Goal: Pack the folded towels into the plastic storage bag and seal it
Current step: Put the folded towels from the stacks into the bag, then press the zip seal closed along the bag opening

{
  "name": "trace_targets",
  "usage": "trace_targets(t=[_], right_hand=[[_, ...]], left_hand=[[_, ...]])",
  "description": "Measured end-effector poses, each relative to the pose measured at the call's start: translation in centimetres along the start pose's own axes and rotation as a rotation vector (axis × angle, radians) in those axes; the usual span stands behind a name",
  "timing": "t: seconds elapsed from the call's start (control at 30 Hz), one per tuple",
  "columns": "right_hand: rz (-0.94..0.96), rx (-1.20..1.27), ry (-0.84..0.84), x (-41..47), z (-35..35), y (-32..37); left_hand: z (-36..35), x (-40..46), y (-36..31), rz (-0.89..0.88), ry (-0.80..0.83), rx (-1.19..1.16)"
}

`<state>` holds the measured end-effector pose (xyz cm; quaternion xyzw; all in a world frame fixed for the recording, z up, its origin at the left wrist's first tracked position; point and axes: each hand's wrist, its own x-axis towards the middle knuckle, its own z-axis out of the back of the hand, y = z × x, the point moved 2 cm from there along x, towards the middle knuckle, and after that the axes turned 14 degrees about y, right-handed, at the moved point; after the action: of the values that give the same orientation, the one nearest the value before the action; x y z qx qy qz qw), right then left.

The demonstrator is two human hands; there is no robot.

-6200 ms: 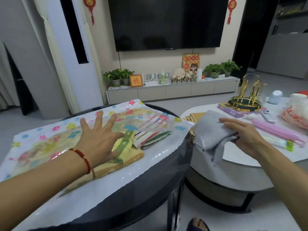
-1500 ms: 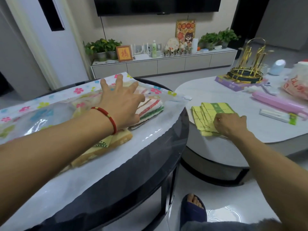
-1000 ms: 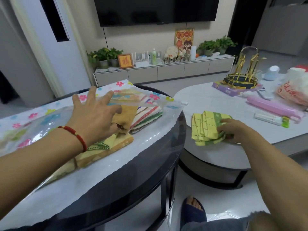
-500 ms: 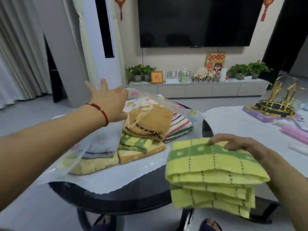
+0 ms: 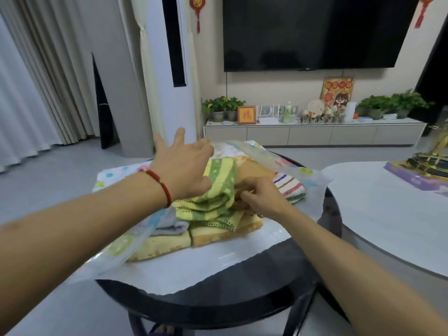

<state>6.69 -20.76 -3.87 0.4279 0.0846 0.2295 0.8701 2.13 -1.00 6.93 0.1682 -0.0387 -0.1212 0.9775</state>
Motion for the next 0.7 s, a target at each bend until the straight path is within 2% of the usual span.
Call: trace_targets(t=[0.07, 0.1, 0.13, 0.27, 0.3, 0.37, 0.47, 0.57, 0.63, 0.7], right_hand=[[0.065, -0.394, 0.091, -2.3, 0.1, 0.0], [0.085, -0.472, 0.112, -3.7, 0.3, -0.4], [0.092, -0.516, 0.065, -5.1, 0.8, -1.0], [0.079, -0.659, -0.496, -8.7, 5.0, -3.8], [0.061, -0.703, -0.553, -9.1, 5.6, -4.6], [-0.085, -0.792, -0.471, -8.7, 5.9, -6.8], [-0.328, -0.877, -0.184, -7.2, 6.0, -9.9], [-0.345, -0.926, 0.087, -5.8, 5.0, -11.2], [-0.329, -0.923, 0.128, -5.5, 4.3, -11.1], [-0.284, -0.958, 0.084, -5.4, 3.9, -10.7]], left_hand=[[-2.9, -0.7, -1.6, -0.056, -0.030, -0.086], [-4.6, -1.0, -2.6, -0.085, -0.030, -0.158], [-6.1, -1.3, -3.6, -0.112, -0.016, -0.239], [-11.7, -2.4, -7.4, -0.144, 0.023, -0.404], [-12.7, -2.6, -8.0, -0.143, 0.019, -0.412], [-14.3, -2.8, -8.8, -0.141, 0.006, -0.398], [-16.3, -2.9, -9.1, -0.152, 0.020, -0.376], [-17.4, -2.9, -8.6, -0.180, 0.018, -0.411], [-17.6, -2.8, -7.8, -0.216, 0.018, -0.434], [-17.7, -2.6, -6.7, -0.279, 0.025, -0.480]])
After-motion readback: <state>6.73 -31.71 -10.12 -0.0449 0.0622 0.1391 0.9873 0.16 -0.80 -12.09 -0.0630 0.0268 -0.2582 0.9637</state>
